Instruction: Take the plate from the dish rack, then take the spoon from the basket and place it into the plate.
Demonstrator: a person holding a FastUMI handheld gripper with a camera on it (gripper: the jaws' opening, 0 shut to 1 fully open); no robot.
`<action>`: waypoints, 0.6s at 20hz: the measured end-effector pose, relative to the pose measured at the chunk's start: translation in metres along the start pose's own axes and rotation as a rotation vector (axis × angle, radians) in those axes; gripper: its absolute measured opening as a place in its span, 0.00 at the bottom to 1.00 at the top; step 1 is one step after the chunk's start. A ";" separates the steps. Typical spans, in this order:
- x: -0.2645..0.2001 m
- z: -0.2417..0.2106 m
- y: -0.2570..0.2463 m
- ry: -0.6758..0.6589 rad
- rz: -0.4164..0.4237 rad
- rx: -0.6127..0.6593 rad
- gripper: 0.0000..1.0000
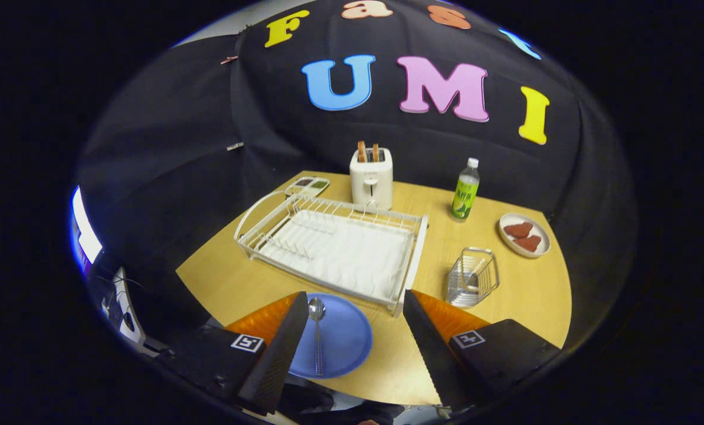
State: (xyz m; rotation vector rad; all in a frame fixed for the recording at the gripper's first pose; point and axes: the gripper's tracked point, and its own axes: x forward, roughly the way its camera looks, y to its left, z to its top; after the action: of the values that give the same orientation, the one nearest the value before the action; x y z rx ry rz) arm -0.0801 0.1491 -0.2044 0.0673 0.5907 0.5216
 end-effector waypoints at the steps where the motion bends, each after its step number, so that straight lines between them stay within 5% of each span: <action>1: -0.007 0.018 -0.006 -0.034 -0.017 -0.011 0.99; 9: -0.068 0.140 -0.082 -0.254 -0.264 -0.067 0.98; 12: -0.095 0.172 -0.098 -0.334 -0.298 -0.033 0.98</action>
State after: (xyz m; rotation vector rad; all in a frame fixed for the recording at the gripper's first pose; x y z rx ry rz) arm -0.0082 0.0323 -0.0328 0.0332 0.2582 0.2226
